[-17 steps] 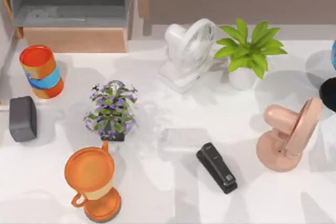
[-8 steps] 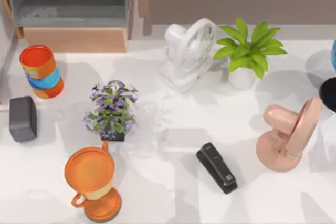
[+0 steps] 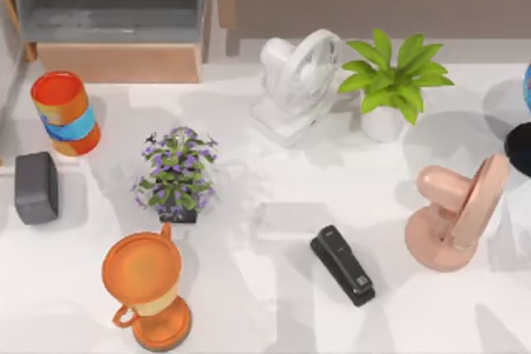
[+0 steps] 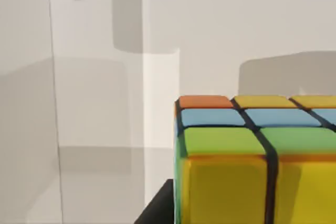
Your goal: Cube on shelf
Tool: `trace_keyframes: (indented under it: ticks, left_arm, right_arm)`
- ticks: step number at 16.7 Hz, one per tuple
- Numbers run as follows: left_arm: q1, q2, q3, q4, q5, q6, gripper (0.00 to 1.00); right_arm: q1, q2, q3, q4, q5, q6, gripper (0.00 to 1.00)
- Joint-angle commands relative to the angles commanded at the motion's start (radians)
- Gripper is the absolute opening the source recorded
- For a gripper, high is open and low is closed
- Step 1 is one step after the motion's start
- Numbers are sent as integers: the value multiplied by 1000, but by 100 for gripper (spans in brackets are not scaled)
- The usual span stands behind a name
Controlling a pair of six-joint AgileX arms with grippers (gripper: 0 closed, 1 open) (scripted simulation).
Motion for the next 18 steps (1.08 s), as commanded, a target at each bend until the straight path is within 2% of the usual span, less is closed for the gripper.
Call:
trace_keyframes:
  ticks: [4,8,13,18]
  left_arm:
    - [-91,-238,-95,87,-87,45,0]
    - [-273,-510,-193,325,-154,77,0]
    - [-597,-730,-325,845,-205,59,0]
    - [-917,-722,-481,1482,-293,-23,0]
  right_arm:
    - [0,0,0,0,0,0,100]
    - [0,0,0,0,0,0,100]
    - [0,0,0,0,0,0,100]
    - [0,0,0,0,0,0,100]
